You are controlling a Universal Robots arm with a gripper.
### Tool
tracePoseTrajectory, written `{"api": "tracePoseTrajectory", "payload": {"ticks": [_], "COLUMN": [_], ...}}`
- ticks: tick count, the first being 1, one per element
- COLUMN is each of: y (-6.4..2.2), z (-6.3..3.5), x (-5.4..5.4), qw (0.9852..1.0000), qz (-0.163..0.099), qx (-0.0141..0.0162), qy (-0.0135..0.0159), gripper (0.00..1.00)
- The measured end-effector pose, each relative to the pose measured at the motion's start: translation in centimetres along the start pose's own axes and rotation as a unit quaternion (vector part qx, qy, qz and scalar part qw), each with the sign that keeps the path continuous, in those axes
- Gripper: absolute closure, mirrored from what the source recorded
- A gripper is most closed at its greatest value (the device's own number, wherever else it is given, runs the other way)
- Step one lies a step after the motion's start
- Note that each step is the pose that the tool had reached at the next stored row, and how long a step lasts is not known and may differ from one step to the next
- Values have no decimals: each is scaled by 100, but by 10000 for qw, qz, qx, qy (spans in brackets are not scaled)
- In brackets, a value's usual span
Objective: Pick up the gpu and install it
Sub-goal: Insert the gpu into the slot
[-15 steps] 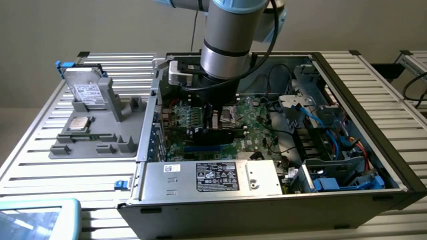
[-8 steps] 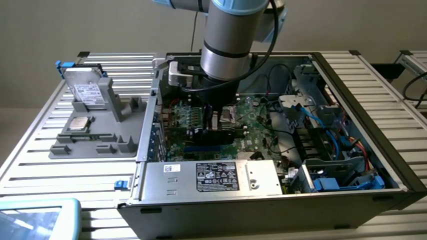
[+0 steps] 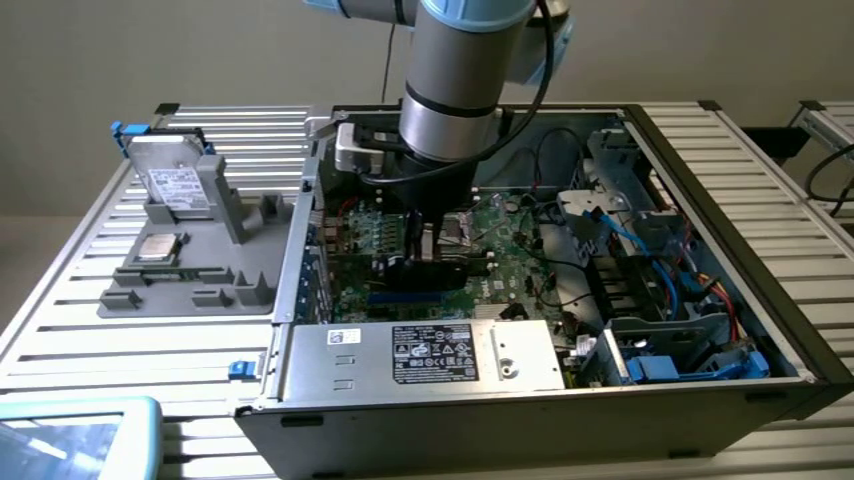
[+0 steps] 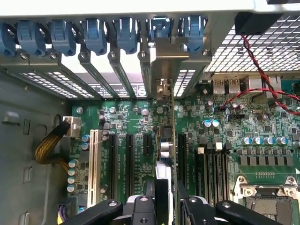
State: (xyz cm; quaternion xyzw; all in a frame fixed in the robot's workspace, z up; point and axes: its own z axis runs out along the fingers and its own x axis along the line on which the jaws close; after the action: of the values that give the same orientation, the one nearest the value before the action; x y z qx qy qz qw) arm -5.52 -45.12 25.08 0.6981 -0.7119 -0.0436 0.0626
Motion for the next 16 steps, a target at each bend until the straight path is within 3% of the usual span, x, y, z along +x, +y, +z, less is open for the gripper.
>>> {"api": "tracePoseTrajectory", "payload": {"ticks": [16], "y": [6], "z": [34], "x": [4], "qw": [10000], "qz": [6], "qx": [0], "qy": [4], "gripper": [73]}}
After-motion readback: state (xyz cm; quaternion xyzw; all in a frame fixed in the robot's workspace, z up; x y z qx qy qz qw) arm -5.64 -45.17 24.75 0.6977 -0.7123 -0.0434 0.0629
